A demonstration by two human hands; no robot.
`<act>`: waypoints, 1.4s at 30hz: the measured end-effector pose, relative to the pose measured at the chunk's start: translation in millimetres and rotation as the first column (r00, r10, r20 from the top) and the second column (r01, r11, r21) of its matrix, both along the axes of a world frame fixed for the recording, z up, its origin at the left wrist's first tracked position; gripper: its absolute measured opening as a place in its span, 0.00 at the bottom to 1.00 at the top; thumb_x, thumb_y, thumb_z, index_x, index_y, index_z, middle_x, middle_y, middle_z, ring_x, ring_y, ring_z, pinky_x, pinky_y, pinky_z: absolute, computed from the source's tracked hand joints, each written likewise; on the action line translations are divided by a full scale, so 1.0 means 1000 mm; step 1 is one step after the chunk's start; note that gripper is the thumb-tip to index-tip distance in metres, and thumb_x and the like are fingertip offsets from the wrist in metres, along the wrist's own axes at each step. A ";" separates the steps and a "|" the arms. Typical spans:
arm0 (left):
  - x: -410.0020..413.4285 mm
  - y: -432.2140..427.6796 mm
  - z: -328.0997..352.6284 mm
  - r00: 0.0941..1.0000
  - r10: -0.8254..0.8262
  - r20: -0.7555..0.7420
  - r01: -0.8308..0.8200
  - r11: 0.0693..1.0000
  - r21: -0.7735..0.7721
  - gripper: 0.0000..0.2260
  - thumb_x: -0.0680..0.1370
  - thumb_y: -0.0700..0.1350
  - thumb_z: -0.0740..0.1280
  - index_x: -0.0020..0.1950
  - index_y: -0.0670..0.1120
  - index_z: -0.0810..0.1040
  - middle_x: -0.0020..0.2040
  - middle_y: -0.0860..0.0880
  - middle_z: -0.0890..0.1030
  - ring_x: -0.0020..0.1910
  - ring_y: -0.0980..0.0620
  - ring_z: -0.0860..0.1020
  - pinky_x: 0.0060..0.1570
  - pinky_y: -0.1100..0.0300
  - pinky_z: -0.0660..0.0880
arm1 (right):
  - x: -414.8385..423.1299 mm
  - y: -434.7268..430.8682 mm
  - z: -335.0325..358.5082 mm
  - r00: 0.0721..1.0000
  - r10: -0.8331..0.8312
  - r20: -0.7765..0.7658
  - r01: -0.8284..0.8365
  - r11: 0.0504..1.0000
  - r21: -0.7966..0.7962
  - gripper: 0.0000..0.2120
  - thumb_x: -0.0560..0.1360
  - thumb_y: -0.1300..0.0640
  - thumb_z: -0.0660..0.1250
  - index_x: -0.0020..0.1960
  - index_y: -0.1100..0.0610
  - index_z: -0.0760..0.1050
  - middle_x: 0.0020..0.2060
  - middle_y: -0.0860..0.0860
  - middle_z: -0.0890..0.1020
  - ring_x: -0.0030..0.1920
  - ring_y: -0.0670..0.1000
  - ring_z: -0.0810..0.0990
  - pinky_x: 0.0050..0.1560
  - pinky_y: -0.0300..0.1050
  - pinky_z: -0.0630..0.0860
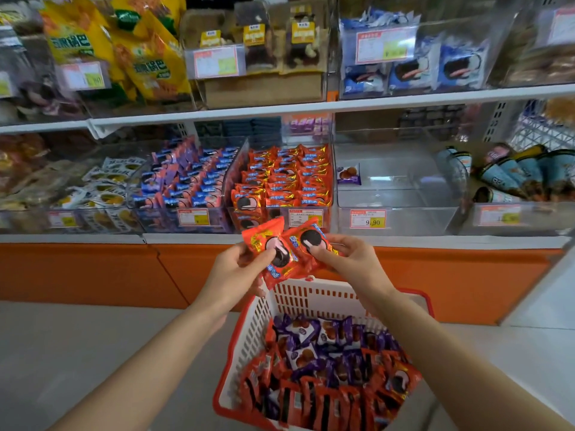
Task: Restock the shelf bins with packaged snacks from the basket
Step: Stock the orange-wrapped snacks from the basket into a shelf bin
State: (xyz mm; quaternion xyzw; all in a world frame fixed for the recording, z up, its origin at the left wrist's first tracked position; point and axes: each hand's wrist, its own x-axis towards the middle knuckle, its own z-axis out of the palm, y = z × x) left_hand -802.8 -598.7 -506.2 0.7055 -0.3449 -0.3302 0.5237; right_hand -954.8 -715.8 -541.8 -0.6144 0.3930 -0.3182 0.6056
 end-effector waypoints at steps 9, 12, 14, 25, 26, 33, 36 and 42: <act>0.060 -0.033 -0.014 0.957 0.168 -0.238 -0.202 0.971 -0.130 0.09 0.75 0.40 0.70 0.54 0.45 0.77 0.44 0.46 0.83 0.33 0.54 0.80 0.37 0.57 0.82 | 0.036 -0.024 -0.010 0.998 -0.038 0.044 0.038 0.999 -0.017 0.18 0.72 0.53 0.72 0.61 0.52 0.73 0.55 0.49 0.81 0.52 0.49 0.82 0.47 0.40 0.80; 0.086 -0.049 -0.017 0.956 0.246 -0.160 -0.272 0.948 -0.168 0.07 0.75 0.43 0.70 0.51 0.49 0.78 0.41 0.52 0.82 0.37 0.56 0.80 0.40 0.58 0.79 | 0.048 -0.035 0.000 0.999 -0.035 0.037 0.039 0.991 -0.125 0.13 0.74 0.56 0.70 0.57 0.47 0.73 0.53 0.46 0.80 0.51 0.42 0.80 0.40 0.32 0.77; 0.102 -0.061 -0.015 0.962 0.268 -0.051 -0.272 0.938 -0.213 0.07 0.74 0.48 0.70 0.51 0.51 0.80 0.44 0.55 0.83 0.45 0.57 0.80 0.44 0.63 0.73 | 0.059 -0.045 0.010 0.999 -0.016 0.030 0.022 0.978 -0.210 0.12 0.75 0.57 0.68 0.54 0.44 0.71 0.51 0.43 0.78 0.46 0.36 0.80 0.36 0.28 0.75; 0.206 -0.140 -0.002 0.828 0.334 0.451 -0.190 0.923 -0.335 0.19 0.78 0.54 0.64 0.64 0.44 0.74 0.60 0.51 0.76 0.59 0.53 0.73 0.58 0.59 0.68 | 0.187 -0.169 0.038 0.984 -0.149 -0.097 0.084 0.870 -0.487 0.14 0.71 0.55 0.74 0.55 0.52 0.76 0.49 0.48 0.81 0.49 0.47 0.79 0.51 0.42 0.75; 0.214 -0.145 -0.003 0.824 0.344 0.451 -0.190 0.917 -0.351 0.19 0.78 0.54 0.64 0.63 0.44 0.74 0.59 0.51 0.76 0.59 0.53 0.73 0.57 0.58 0.69 | 0.201 -0.183 0.036 0.976 -0.184 -0.113 0.107 0.867 -0.487 0.16 0.70 0.54 0.75 0.56 0.55 0.77 0.49 0.50 0.82 0.48 0.48 0.79 0.51 0.43 0.75; 0.247 -0.173 -0.019 0.819 0.408 0.404 -0.239 0.882 -0.406 0.16 0.74 0.49 0.71 0.59 0.45 0.75 0.48 0.55 0.74 0.49 0.57 0.72 0.41 0.78 0.65 | 0.271 -0.252 0.034 0.899 -0.347 -0.266 0.146 0.812 -0.566 0.16 0.74 0.57 0.70 0.57 0.66 0.77 0.55 0.61 0.81 0.57 0.57 0.78 0.47 0.40 0.67; 0.255 -0.184 -0.025 0.831 0.407 0.379 -0.224 0.869 -0.441 0.15 0.70 0.50 0.74 0.52 0.47 0.76 0.44 0.58 0.76 0.44 0.62 0.74 0.41 0.78 0.66 | 0.289 -0.274 0.027 0.859 -0.381 -0.341 0.102 0.781 -0.616 0.17 0.76 0.55 0.68 0.59 0.66 0.76 0.58 0.61 0.79 0.60 0.57 0.77 0.52 0.40 0.66; 0.262 -0.196 -0.032 0.846 0.394 0.359 -0.196 0.857 -0.478 0.15 0.68 0.49 0.77 0.48 0.46 0.76 0.42 0.55 0.78 0.41 0.62 0.76 0.40 0.74 0.69 | 0.311 -0.296 0.021 0.827 -0.405 -0.391 0.058 0.752 -0.657 0.21 0.76 0.51 0.68 0.62 0.64 0.73 0.60 0.60 0.78 0.61 0.56 0.76 0.57 0.44 0.68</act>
